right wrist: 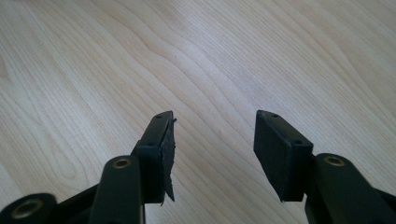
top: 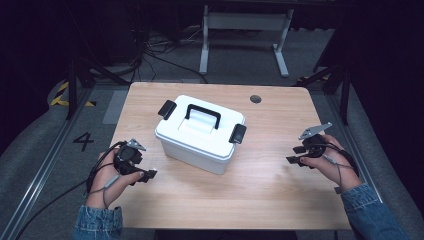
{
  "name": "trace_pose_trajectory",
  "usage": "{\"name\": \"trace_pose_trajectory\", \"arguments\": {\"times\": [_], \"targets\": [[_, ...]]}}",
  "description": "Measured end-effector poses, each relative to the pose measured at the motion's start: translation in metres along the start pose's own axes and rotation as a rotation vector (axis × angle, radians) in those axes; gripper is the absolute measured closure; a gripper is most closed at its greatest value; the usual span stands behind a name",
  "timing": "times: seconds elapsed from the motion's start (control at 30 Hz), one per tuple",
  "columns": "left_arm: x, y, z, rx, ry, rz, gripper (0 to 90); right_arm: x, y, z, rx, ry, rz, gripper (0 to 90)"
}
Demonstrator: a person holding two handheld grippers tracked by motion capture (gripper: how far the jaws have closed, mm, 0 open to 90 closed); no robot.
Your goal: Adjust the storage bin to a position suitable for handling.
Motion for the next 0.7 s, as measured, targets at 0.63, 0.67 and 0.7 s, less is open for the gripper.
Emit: {"name": "trace_pose_trajectory", "arguments": {"times": [0.63, 0.67, 0.7], "targets": [[0.003, 0.007, -0.004, 0.011, -0.019, -0.029, 30.3, 0.016, 0.039, 0.010, 0.033, 0.009, -0.040, 48.4], [0.004, 0.007, -0.004, 0.013, -0.017, -0.038, 30.4, 0.018, 0.045, 0.012, 0.038, 0.010, -0.045, 48.5], [0.005, 0.007, -0.003, 0.009, -0.016, -0.036, 30.4, 0.020, 0.049, 0.014, 0.041, 0.014, -0.046, 48.6]]}}
Point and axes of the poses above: each handheld gripper's, and its own axes: x roughly backward along the jaws, y roughly out of its top, z roughly to its left, the point moved 8 cm from there along -x, roughly forward along the jaws, and after that the axes turned 2 degrees about y, right-handed, at the moved point
